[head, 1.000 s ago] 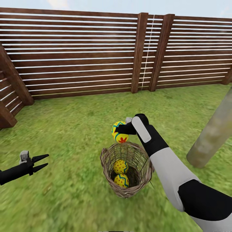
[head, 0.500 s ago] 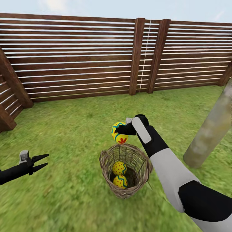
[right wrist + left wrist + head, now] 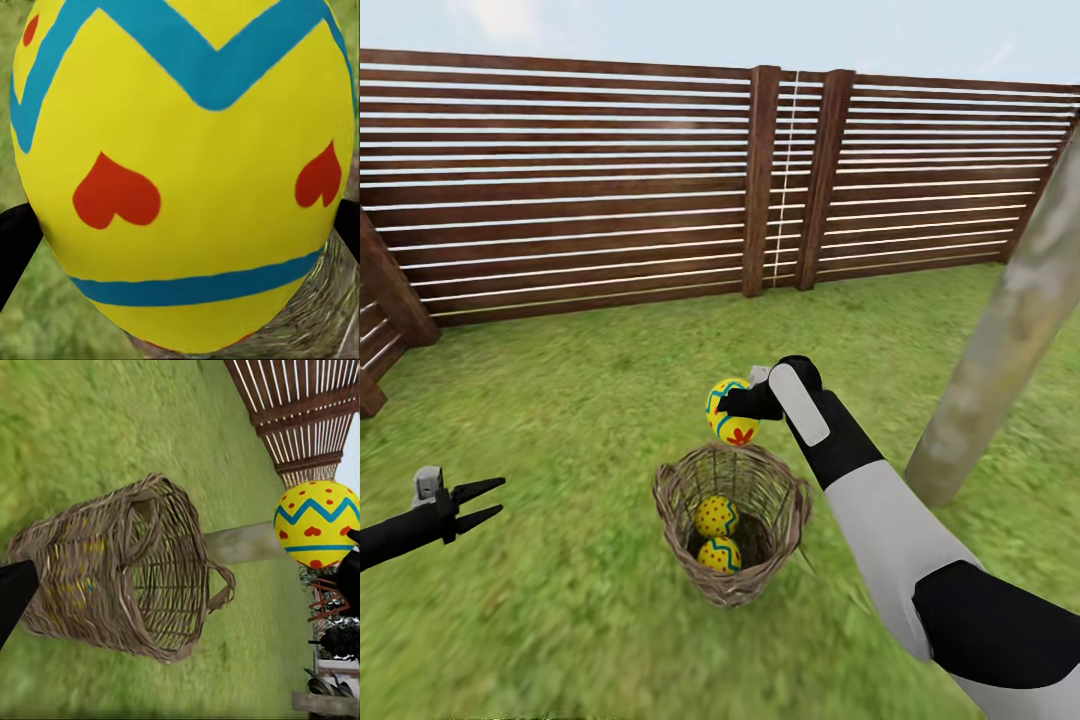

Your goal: Take the three Easter eggs out of the wicker basket on the lawn in the garden, then place them on the lawn next to a single tree (choose any tree) so that all three eggs are next to the same tree and none are left in the basket.

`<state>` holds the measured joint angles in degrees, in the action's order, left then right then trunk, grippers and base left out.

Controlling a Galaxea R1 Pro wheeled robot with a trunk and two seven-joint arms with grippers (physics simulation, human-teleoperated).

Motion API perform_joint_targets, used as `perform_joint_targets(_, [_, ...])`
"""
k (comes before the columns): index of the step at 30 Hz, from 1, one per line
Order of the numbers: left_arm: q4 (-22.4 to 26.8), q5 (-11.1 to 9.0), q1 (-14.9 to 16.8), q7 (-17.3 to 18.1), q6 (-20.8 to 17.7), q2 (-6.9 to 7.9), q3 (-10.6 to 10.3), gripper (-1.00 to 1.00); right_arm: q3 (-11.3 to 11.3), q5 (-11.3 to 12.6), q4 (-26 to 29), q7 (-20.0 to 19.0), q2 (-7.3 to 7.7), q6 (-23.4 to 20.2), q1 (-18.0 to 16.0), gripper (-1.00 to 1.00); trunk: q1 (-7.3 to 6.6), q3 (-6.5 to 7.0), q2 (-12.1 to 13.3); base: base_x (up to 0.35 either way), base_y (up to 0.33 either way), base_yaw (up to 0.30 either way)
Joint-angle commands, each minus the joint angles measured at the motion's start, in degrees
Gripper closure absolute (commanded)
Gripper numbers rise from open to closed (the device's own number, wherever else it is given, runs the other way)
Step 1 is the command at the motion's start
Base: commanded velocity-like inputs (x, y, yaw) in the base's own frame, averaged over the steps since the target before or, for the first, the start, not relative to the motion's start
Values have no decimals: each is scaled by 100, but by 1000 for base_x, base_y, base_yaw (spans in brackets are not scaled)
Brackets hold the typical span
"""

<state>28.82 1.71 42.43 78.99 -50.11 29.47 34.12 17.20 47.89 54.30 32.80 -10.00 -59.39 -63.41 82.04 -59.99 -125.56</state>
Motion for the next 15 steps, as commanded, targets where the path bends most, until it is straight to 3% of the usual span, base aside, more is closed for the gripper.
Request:
perform_joint_targets(1, [1, 18, 3, 29, -60, 3, 15, -100, 10, 55, 1, 60, 0, -4, -5, 100, -3, 2, -2, -200, 0, -210])
perform_joint_targets(9, [1, 14, 3, 34, -45, 15, 24, -100, 13, 54, 1, 65, 0, -2, -5, 100, -3, 57, -2, -40, 0, -211])
perform_joint_targets(15, [1, 14, 3, 34, -42, 15, 30, -100, 19, 54, 1, 68, 0, -5, -5, 100, -3, 98, -2, -293, 0, -211])
